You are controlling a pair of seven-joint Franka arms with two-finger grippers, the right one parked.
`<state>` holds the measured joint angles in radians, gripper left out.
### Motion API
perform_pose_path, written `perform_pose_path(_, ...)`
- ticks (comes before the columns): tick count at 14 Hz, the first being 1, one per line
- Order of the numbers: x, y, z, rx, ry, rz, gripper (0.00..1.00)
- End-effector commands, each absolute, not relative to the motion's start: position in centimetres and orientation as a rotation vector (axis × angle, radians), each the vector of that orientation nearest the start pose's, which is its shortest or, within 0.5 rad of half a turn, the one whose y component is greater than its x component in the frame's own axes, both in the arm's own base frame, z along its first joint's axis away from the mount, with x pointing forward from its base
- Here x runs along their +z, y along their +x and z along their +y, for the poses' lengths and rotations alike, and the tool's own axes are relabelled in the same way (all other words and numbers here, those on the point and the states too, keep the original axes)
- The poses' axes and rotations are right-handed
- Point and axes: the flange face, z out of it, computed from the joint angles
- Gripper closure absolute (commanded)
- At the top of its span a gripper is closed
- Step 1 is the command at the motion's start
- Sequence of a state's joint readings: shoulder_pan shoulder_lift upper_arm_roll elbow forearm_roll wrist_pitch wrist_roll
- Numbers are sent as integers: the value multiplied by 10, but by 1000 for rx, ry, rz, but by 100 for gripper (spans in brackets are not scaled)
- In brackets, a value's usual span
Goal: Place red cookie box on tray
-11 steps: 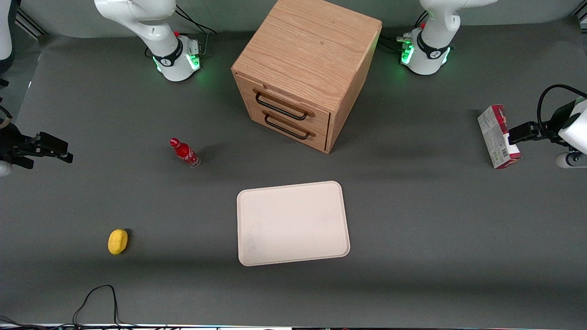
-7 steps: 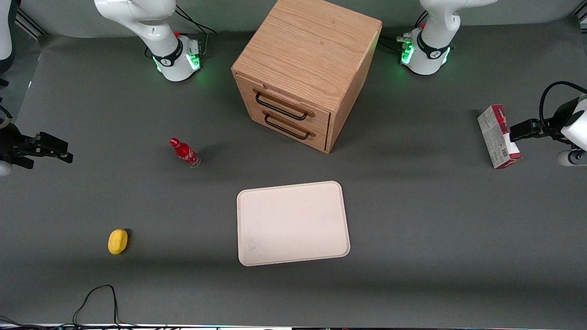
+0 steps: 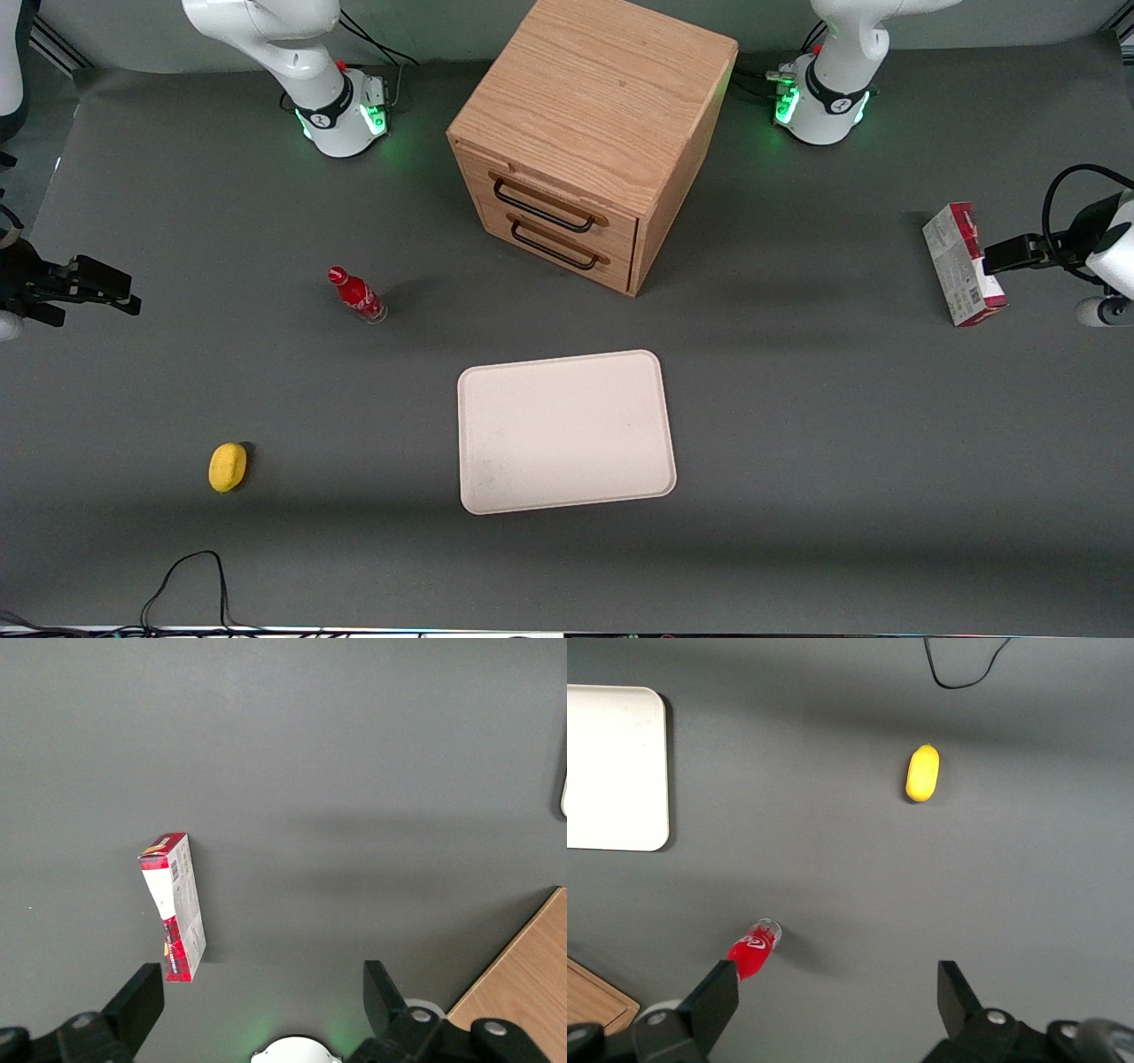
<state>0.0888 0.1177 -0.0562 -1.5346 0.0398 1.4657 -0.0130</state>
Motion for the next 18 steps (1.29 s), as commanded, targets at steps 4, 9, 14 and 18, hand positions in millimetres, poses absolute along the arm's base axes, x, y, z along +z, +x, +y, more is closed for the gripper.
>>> perform_pose_path(4, 566, 568, 79, 322, -3088, -219, 0)
perform_pose_path(9, 552, 528, 200, 340, -3140, -208, 1)
perform_pose_path(14, 538, 513, 229, 322, -3144, -229, 1)
perform_pose_path(18, 509, 493, 220, 297, -3138, -224, 1)
